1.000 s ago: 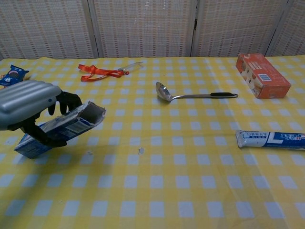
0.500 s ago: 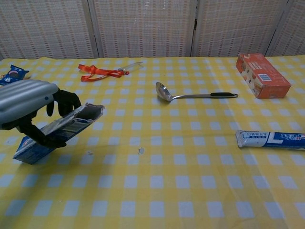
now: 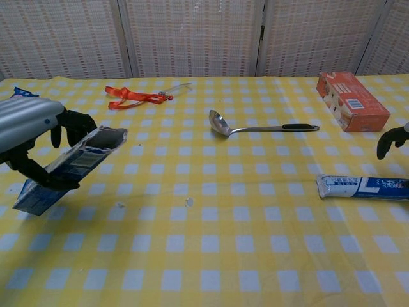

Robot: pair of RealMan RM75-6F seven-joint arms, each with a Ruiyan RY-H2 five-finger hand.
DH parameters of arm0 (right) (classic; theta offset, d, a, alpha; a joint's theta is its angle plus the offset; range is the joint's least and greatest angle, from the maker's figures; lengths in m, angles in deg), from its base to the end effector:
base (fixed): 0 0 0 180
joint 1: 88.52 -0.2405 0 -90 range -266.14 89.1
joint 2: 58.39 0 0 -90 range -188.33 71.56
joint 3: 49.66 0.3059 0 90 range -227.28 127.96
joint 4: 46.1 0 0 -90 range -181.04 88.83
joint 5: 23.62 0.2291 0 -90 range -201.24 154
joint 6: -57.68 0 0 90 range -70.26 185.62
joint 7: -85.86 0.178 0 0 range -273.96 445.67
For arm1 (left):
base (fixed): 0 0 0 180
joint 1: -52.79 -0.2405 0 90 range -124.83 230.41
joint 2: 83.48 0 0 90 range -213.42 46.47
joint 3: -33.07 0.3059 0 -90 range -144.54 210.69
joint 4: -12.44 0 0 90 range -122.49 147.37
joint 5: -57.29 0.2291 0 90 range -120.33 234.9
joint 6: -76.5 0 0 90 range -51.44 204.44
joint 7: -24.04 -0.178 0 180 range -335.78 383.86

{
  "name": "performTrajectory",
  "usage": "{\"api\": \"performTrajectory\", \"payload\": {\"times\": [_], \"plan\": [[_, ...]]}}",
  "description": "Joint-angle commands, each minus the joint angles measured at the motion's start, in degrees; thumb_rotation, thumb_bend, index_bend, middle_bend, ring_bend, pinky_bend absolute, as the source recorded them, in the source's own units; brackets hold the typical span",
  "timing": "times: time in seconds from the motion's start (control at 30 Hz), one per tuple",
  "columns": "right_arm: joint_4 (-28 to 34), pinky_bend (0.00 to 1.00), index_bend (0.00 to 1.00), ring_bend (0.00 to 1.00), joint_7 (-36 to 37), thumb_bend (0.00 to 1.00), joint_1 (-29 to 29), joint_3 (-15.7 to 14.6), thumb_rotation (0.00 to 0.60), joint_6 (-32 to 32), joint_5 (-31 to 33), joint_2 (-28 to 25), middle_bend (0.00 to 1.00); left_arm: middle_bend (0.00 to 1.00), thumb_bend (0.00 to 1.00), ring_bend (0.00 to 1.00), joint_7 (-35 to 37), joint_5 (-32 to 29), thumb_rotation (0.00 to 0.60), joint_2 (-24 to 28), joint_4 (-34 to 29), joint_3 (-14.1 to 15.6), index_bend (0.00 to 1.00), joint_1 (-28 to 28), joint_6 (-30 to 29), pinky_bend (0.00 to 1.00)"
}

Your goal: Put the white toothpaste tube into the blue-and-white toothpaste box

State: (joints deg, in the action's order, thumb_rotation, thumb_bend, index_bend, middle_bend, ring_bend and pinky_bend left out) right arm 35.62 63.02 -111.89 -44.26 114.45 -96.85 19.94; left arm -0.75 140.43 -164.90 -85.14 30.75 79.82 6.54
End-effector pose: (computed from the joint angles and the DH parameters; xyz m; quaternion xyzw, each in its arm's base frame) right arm -0.3435 -0.3355 0.0245 0.7455 -0.3501 0.2243 0.5209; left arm -0.2101 0.3066 0.0033 -0.7479 -0.3037 -0.3977 0.4363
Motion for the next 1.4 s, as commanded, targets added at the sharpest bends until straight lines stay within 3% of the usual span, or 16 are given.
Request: {"api": "performTrajectory", "payload": {"times": [0.03, 1.23, 1.4], "plan": [[0.1, 0.19, 0.38, 0.27, -2.0, 0.31, -0.9, 0.0, 0.6, -1.0, 1.5, 1.0, 0.32, 0.57, 0.2, 0.46, 0.0, 0.1, 0.6, 0.1, -0.1, 0.0, 0.46, -0.1, -0.1, 0.51], [4.7, 0.2, 0.38, 0.27, -19.9, 0.31, -10.2, -0.2, 0.6, -3.1, 19.7, 6.9, 0.32, 0.57, 0.2, 0.46, 2.7, 1.7, 0.6, 4.5, -2.4, -0.1, 0.46, -2.0, -2.0, 0.51], [4.7, 0.21, 0.42, 0.32, -20.8, 0.31, -11.4, -0.5, 0.6, -3.2, 21.5, 7.5, 0.35, 0.57, 0.2, 0.46, 3.4, 1.5, 0.6, 4.8, -2.1, -0.3, 0.46, -2.1, -2.0, 0.51]]}}
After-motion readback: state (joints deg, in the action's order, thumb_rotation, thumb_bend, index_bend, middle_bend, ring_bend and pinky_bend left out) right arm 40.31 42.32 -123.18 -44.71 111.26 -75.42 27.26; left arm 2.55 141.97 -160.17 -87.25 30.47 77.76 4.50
